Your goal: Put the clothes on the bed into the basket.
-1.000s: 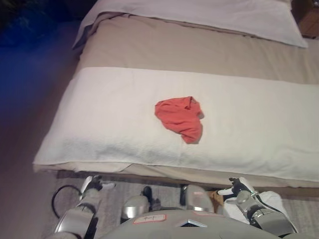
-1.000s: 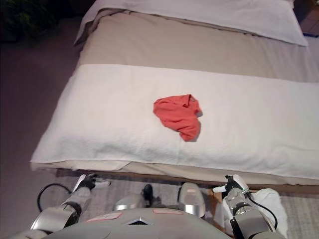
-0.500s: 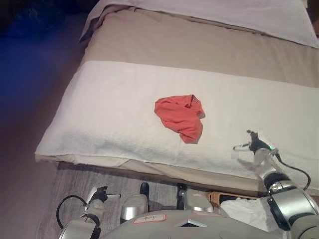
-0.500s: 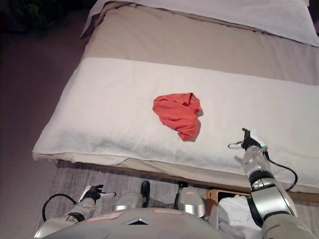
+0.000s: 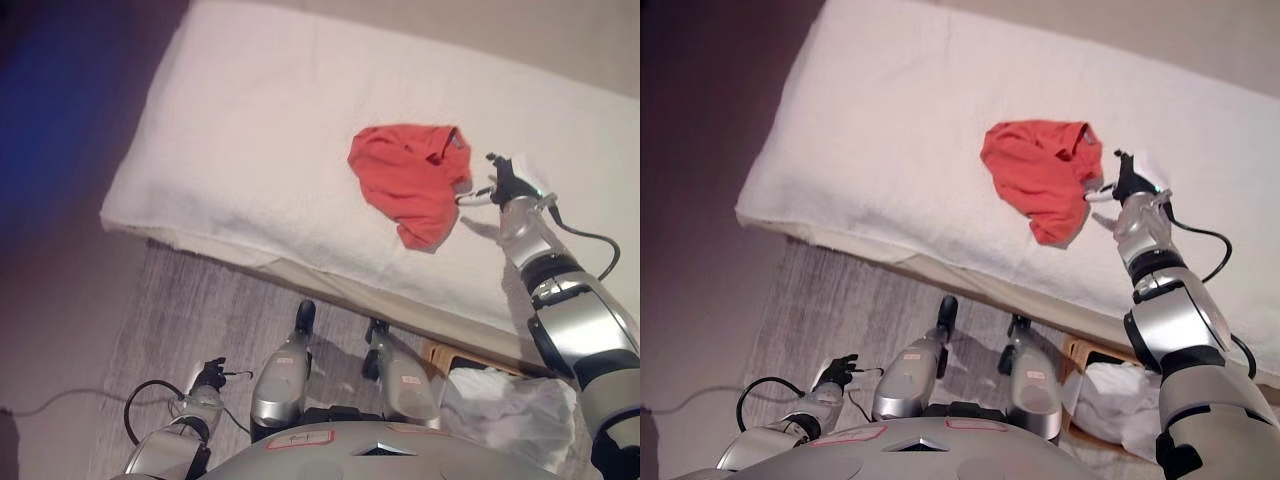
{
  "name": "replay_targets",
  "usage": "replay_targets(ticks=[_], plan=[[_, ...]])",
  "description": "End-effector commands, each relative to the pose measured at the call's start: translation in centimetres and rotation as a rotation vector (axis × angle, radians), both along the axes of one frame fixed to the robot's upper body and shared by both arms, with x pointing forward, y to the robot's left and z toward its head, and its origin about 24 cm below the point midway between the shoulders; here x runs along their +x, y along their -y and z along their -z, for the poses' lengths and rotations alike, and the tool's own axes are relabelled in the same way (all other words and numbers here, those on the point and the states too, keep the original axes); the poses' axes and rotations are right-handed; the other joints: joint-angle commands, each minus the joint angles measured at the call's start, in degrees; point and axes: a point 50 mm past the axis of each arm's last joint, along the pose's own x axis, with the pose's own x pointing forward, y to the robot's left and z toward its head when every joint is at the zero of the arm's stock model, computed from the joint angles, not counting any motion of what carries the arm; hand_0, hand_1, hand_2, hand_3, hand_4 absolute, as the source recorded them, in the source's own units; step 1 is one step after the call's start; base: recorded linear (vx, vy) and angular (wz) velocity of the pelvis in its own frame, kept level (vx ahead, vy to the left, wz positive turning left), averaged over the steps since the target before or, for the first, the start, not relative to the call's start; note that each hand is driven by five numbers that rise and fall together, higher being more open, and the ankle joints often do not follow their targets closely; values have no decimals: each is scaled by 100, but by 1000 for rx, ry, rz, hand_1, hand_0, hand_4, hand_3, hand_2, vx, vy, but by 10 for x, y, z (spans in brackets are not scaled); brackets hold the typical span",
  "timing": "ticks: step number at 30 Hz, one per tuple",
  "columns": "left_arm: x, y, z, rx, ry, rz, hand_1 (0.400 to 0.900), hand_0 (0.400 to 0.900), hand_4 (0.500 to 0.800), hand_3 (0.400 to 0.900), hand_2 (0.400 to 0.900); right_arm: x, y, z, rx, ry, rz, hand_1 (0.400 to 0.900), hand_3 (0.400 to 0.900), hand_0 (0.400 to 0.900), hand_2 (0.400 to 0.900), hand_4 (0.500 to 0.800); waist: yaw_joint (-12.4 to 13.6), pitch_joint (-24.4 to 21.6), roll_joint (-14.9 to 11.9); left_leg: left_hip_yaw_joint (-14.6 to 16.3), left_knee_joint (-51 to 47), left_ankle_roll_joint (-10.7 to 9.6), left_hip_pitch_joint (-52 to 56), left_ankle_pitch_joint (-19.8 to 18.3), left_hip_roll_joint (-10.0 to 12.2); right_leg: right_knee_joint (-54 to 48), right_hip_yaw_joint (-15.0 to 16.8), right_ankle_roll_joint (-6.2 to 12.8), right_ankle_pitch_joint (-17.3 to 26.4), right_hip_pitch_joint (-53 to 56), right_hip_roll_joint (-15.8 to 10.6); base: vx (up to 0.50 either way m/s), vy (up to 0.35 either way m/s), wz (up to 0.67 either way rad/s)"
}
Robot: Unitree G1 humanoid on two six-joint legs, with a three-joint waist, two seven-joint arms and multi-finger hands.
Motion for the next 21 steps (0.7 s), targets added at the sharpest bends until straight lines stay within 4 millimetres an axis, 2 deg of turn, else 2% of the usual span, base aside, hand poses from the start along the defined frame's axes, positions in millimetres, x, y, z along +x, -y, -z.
replay_targets(ticks=[1, 5, 11, 18, 19, 20, 21], plan=[[-12, -25, -5, 107, -38, -59, 900, 900, 800, 900, 900, 18, 10, -55, -74, 173, 41, 900, 900, 900, 900, 800, 161, 67, -73, 76, -506, 110, -116, 512, -158, 890, 391, 376, -330, -445, -263, -32, -29, 18], [-20, -27, -4, 115, -52, -82, 900, 900, 800, 900, 900, 22, 8, -68, -75, 213, 40, 900, 900, 900, 900, 800, 240, 155, 19, 22, -506, 95, -250, 563, -180, 899, 363, 379, -323, -557, -276, -17, -12, 9], [-21, -26, -3, 125, -45, -97, 900, 900, 800, 900, 900, 34, -10, -89, -37, 300, -5, 900, 900, 900, 900, 800, 323, 299, 99, 8, -506, 80, -431, 637, -169, 928, 352, 379, -277, -753, -293, -26, -3, 2], [-6, -23, -6, 132, 0, -67, 900, 900, 800, 900, 900, 45, -38, -104, 85, 379, -74, 900, 900, 900, 900, 800, 363, 457, 113, 28, -506, 89, -551, 671, -151, 952, 355, 386, -259, -864, -319, -9, 3, 1], [-4, -23, -6, 131, 2, -67, 900, 900, 800, 900, 900, 46, -41, -106, 118, 394, -75, 782, 782, 782, 782, 729, 366, 479, 113, 32, -506, 88, -564, 677, -146, 951, 357, 388, -254, -888, -321, 0, 0, 0], [-3, -24, -7, 133, 8, -70, 900, 900, 800, 900, 900, 47, -43, -109, 144, 409, -81, 527, 527, 527, 527, 576, 370, 500, 106, 41, -506, 86, -582, 681, -146, 936, 361, 391, -250, -894, -315, 0, 0, 0], [-3, -24, -7, 130, 11, -75, 900, 900, 800, 900, 900, 48, -46, -114, 148, 430, -102, 400, 400, 400, 400, 500, 373, 528, 96, 35, -505, 84, -614, 693, -148, 930, 369, 390, -247, -908, -309, 0, 0, 0]])
